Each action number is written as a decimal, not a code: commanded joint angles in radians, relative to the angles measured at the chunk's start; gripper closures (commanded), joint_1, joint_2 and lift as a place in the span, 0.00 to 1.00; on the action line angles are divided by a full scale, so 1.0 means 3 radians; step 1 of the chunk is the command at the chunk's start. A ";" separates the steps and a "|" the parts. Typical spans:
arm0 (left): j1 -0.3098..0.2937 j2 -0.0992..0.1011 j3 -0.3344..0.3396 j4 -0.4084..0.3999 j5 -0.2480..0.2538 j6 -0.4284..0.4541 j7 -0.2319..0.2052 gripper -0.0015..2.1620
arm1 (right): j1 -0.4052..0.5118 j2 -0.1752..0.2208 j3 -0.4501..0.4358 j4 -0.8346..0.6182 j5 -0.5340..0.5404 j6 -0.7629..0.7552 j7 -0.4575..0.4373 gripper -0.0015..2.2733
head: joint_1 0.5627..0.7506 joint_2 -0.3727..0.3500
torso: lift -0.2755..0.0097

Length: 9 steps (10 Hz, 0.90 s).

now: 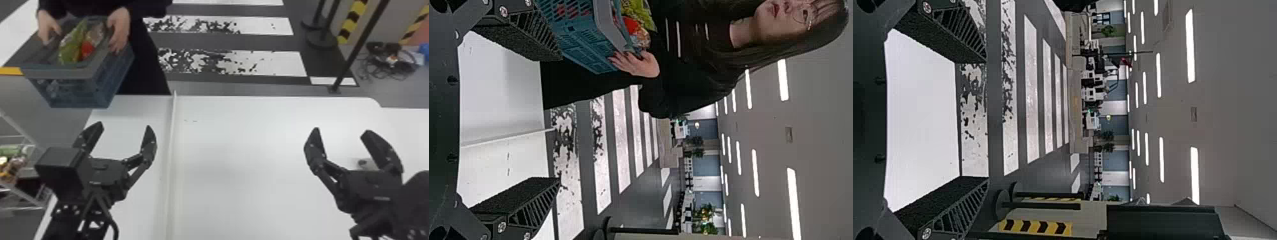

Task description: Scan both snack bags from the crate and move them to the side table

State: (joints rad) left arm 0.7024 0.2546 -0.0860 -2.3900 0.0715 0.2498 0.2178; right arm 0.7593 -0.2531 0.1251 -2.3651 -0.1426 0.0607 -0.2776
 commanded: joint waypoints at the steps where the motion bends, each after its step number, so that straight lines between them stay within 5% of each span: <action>1: 0.0001 0.0000 0.0000 0.0000 -0.0008 -0.0007 0.0000 0.06 | 0.0000 0.0000 0.0002 -0.0001 0.0000 0.0000 0.0000 0.04 | 0.70 0.53 | 0.86; 9: 0.0011 0.0015 0.0000 0.0005 0.0033 -0.0048 -0.0036 0.06 | 0.0010 -0.0021 -0.0003 -0.0001 -0.0015 0.0000 0.0000 0.04 | 0.70 0.53 | 0.86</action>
State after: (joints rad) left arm 0.7054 0.2592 -0.0859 -2.3897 0.0809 0.2358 0.2071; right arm 0.7635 -0.2589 0.1243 -2.3668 -0.1457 0.0609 -0.2776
